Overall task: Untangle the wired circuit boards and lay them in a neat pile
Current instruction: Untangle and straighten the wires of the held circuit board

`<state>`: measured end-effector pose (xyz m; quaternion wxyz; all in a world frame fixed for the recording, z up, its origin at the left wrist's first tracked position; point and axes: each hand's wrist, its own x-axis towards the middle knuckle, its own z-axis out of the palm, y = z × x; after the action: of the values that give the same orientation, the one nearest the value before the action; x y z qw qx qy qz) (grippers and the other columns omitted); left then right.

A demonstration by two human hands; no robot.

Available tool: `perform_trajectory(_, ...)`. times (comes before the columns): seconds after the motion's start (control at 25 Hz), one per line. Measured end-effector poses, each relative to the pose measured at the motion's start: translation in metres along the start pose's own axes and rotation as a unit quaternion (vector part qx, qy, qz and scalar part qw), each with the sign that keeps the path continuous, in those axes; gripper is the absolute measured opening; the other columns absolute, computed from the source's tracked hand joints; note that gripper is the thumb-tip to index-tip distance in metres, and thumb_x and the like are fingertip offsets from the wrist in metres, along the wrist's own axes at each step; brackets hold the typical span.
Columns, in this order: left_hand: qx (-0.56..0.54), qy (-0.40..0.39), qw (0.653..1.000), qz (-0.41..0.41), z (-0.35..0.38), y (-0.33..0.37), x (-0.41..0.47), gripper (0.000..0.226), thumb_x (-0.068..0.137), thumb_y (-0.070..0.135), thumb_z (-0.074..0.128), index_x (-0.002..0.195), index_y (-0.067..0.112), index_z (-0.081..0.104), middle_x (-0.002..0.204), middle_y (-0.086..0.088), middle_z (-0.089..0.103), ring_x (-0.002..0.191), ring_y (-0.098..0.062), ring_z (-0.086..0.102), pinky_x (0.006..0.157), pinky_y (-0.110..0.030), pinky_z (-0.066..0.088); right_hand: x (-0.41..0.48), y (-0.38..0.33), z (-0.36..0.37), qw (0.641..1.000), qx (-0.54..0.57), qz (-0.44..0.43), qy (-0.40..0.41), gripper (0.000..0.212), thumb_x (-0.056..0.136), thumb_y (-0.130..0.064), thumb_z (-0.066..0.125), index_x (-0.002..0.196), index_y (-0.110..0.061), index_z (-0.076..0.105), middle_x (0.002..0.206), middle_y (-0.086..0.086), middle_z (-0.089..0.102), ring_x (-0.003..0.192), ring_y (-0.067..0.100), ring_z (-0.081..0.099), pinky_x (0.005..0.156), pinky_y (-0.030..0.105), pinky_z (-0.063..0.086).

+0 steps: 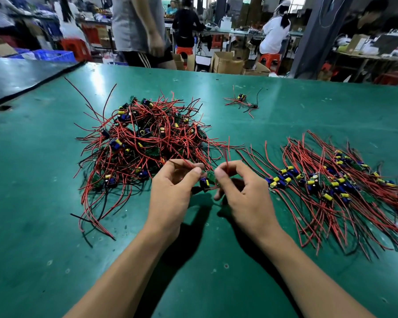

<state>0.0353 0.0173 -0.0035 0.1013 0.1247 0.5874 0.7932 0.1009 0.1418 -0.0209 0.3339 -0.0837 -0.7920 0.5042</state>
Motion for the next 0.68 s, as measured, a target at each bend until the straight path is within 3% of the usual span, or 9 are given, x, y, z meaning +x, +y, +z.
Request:
perform_trajectory(0.12, -0.021, 0.007, 0.999, -0.042, 0.0, 0.002, -0.001, 0.013, 0.089, 0.001, 0.066, 0.087, 0.012, 0.06, 0.101, -0.015, 0.074, 0.095, -0.026, 0.068, 0.086, -0.047, 0.057, 0.005, -0.002, -0.002, 0.994, 0.082, 0.072, 0.027, 0.017, 0.102, -0.028, 0.058, 0.09, -0.022, 0.068, 0.071, -0.004, 0.07, 0.064, 0.017, 0.072, 0.062, 0.028, 0.056)
perform_trajectory(0.28, -0.008, -0.029, 0.997, -0.066, -0.002, 0.001, 0.0, 0.019, 0.086, -0.01, 0.063, 0.098, 0.005, 0.062, 0.104, -0.016, 0.071, 0.092, -0.028, 0.068, 0.091, -0.049, 0.055, 0.015, -0.007, -0.008, 0.962, 0.228, 0.133, 0.064, 0.023, 0.102, -0.025, 0.055, 0.086, -0.018, 0.07, 0.072, -0.003, 0.067, 0.058, 0.015, 0.066, 0.057, 0.022, 0.053)
perform_trajectory(0.36, -0.018, -0.046, 0.993, -0.104, -0.001, 0.0, 0.0, 0.027, 0.088, -0.015, 0.055, 0.105, 0.004, 0.06, 0.107, -0.018, 0.068, 0.084, -0.028, 0.071, 0.083, -0.046, 0.057, 0.02, -0.01, -0.014, 0.941, 0.297, 0.152, 0.062, 0.024, 0.096, -0.03, 0.057, 0.083, -0.017, 0.073, 0.07, -0.001, 0.065, 0.053, 0.013, 0.06, 0.053, 0.021, 0.051)
perform_trajectory(0.48, -0.076, -0.088, 0.973, -0.201, 0.004, 0.005, -0.002, 0.013, 0.1, 0.012, 0.049, 0.108, 0.004, 0.056, 0.087, -0.019, 0.068, 0.057, -0.026, 0.067, 0.055, -0.031, 0.057, 0.023, -0.013, -0.023, 0.912, 0.369, 0.179, -0.001, 0.027, 0.09, -0.034, 0.057, 0.082, -0.017, 0.078, 0.069, 0.0, 0.061, 0.051, 0.011, 0.051, 0.051, 0.02, 0.046)
perform_trajectory(0.56, -0.061, -0.147, 0.95, -0.267, 0.004, 0.008, -0.003, 0.032, 0.1, 0.038, 0.047, 0.103, 0.008, 0.054, 0.072, -0.014, 0.067, 0.048, -0.023, 0.061, 0.045, -0.026, 0.053, 0.023, -0.014, -0.028, 0.901, 0.385, 0.189, -0.057, 0.028, 0.089, -0.033, 0.057, 0.083, -0.018, 0.079, 0.068, -0.001, 0.059, 0.048, 0.01, 0.048, 0.049, 0.019, 0.044)
perform_trajectory(0.68, -0.04, -0.213, 0.922, -0.32, 0.002, 0.01, -0.005, 0.04, 0.09, 0.051, 0.052, 0.097, 0.012, 0.05, 0.067, -0.012, 0.068, 0.039, -0.018, 0.056, 0.037, -0.022, 0.045, 0.022, -0.014, -0.031, 0.89, 0.398, 0.193, -0.112, 0.027, 0.089, -0.032, 0.057, 0.085, -0.017, 0.079, 0.066, -0.001, 0.058, 0.042, 0.007, 0.045, 0.045, 0.02, 0.042)
